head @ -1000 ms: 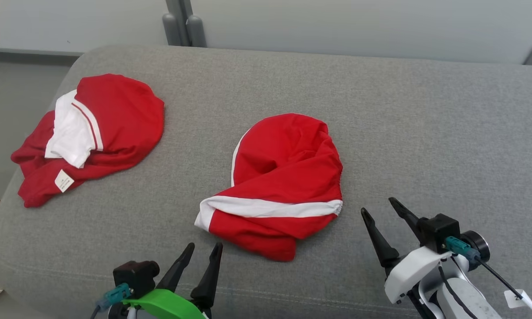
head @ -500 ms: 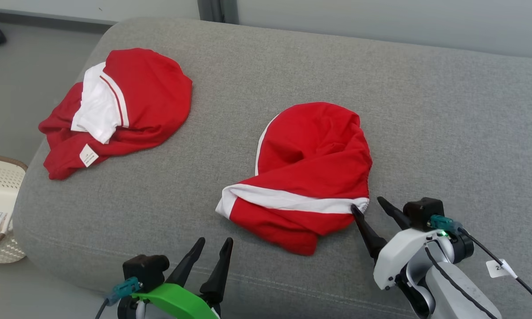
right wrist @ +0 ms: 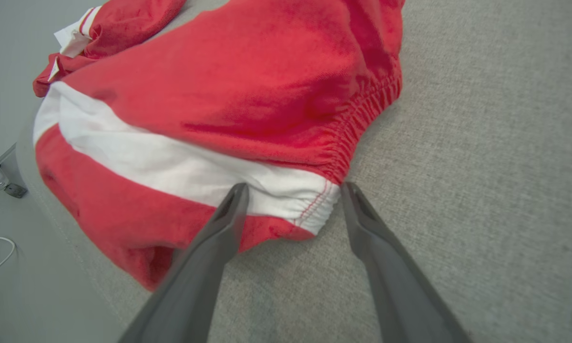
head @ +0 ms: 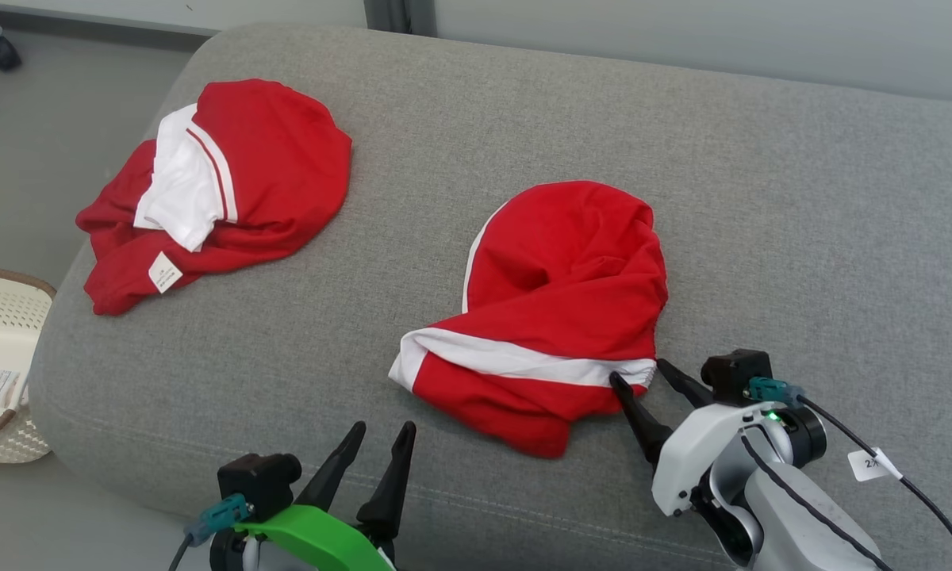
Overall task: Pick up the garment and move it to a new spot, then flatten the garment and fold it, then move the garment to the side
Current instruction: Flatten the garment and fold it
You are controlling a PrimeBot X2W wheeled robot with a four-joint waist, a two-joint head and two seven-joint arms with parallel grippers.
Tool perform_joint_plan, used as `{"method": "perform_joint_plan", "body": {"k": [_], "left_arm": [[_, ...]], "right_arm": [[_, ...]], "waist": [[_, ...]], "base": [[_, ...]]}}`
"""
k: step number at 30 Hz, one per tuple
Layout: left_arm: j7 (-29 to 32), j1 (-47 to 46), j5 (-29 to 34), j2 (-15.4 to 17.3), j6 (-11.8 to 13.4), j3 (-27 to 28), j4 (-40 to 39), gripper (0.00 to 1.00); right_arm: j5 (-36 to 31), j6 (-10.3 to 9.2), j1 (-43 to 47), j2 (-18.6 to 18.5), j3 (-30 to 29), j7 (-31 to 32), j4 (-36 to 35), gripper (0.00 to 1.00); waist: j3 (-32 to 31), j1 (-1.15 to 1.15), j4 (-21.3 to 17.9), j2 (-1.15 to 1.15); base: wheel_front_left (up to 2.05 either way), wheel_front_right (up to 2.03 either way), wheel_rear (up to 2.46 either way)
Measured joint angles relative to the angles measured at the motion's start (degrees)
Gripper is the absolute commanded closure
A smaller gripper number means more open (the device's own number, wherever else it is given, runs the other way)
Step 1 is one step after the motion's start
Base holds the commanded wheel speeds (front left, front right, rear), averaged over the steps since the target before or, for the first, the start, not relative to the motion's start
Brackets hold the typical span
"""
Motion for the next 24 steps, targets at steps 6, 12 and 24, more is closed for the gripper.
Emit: {"method": "perform_joint_plan", "body": {"k": [6,12,24], "left_arm": [[-0.08,0.0,-0.05,-0.22,0.01,0.4,-0.08,0.0],[-0.59,0.0,-0.29,-0.2,0.11,1.86,-0.01,0.0],[-1.01,-0.53,-1.31,-0.31,-2.02,0.64,1.3,0.0]], "right_arm": [[0.9,0.0,-1.24,0.0,1.7,-0.01,0.86,1.0],[1.48,0.0,-2.38,0.01,3.0,-0.14,1.37,1.0],[2.97,0.01,-6.05,-3.75,3.3,-2.03,0.03,1.0]], "waist": [[0.05,0.0,-0.26,0.0],[-0.15,0.0,-1.33,0.0],[-0.35,0.0,-4.76,0.0]], "base": [[0.0,0.0,0.0],[0.0,0.0,0.0],[0.0,0.0,0.0]]}}
